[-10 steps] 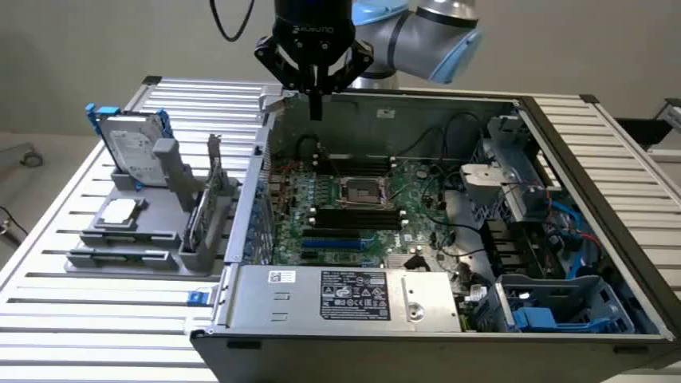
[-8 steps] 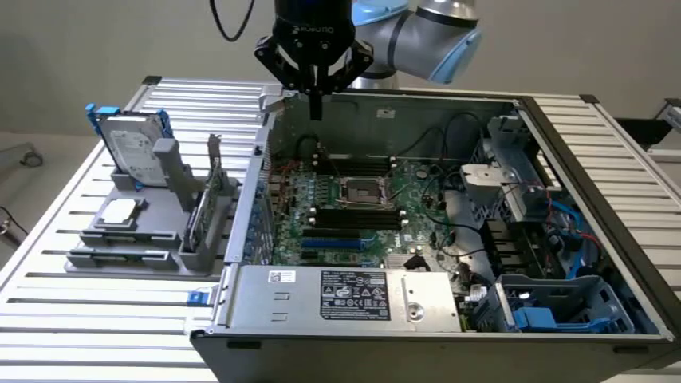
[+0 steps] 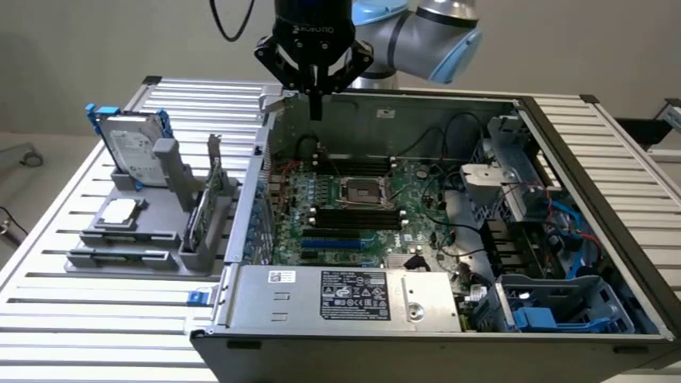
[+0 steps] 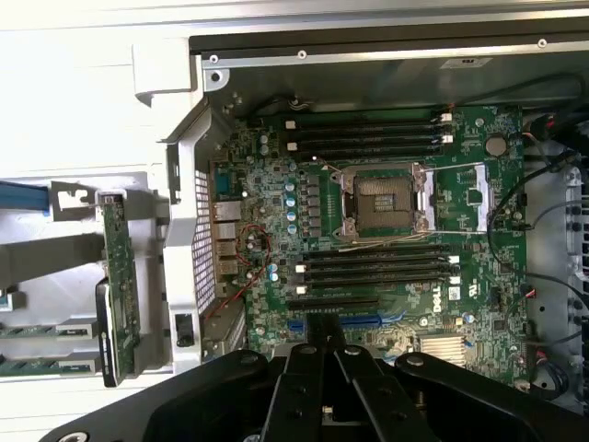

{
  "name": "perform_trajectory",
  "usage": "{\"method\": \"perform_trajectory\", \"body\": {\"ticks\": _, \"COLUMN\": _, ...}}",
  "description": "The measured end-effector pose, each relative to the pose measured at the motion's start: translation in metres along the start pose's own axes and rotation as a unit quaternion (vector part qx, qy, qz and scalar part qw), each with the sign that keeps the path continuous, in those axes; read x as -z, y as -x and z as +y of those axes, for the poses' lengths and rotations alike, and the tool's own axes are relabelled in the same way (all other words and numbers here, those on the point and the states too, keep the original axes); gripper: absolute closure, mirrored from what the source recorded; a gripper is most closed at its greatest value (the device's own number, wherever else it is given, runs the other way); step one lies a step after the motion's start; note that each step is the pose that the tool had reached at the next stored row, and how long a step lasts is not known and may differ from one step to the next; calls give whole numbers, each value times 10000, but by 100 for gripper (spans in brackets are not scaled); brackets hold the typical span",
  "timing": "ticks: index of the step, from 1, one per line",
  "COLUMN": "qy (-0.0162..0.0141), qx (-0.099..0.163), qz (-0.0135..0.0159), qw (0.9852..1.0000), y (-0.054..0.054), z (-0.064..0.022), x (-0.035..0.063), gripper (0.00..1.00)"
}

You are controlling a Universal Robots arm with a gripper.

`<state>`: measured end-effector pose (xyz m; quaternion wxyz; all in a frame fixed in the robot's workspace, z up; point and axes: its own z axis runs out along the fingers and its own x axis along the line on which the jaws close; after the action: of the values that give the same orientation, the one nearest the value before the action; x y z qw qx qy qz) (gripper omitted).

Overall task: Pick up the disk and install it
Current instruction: 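Reach for the disk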

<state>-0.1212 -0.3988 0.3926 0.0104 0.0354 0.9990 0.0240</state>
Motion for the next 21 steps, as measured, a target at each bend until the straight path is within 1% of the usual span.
{"method": "perform_trajectory", "body": {"ticks": 4, "qy": 0, "qx": 0, "qz": 0, "qw": 10000, "y": -10, "z": 1, "x": 0, "gripper": 89}}
{"method": "perform_trajectory", "body": {"ticks": 10, "qy": 0, "qx": -1, "qz": 3, "qw": 10000, "y": -275, "z": 26, "x": -10, "gripper": 89}}
{"method": "perform_trajectory", "body": {"ticks": 12, "qy": -1, "qx": 0, "qz": 11, "qw": 10000, "y": -366, "z": 27, "x": -17, "gripper": 89}}
{"method": "perform_trajectory", "body": {"ticks": 13, "qy": 0, "qx": -1, "qz": 21, "qw": 10000, "y": -395, "z": 30, "x": -20, "gripper": 89}}
{"method": "perform_trajectory", "body": {"ticks": 14, "qy": -2, "qx": -3, "qz": 38, "qw": 10000, "y": -407, "z": 30, "x": -21, "gripper": 89}}
{"method": "perform_trajectory", "body": {"ticks": 15, "qy": -3, "qx": -2, "qz": 48, "qw": 10000, "y": -407, "z": 30, "x": -20, "gripper": 89}}
{"method": "perform_trajectory", "body": {"ticks": 21, "qy": -3, "qx": -2, "qz": 48, "qw": 10000, "y": -407, "z": 29, "x": -20, "gripper": 89}}
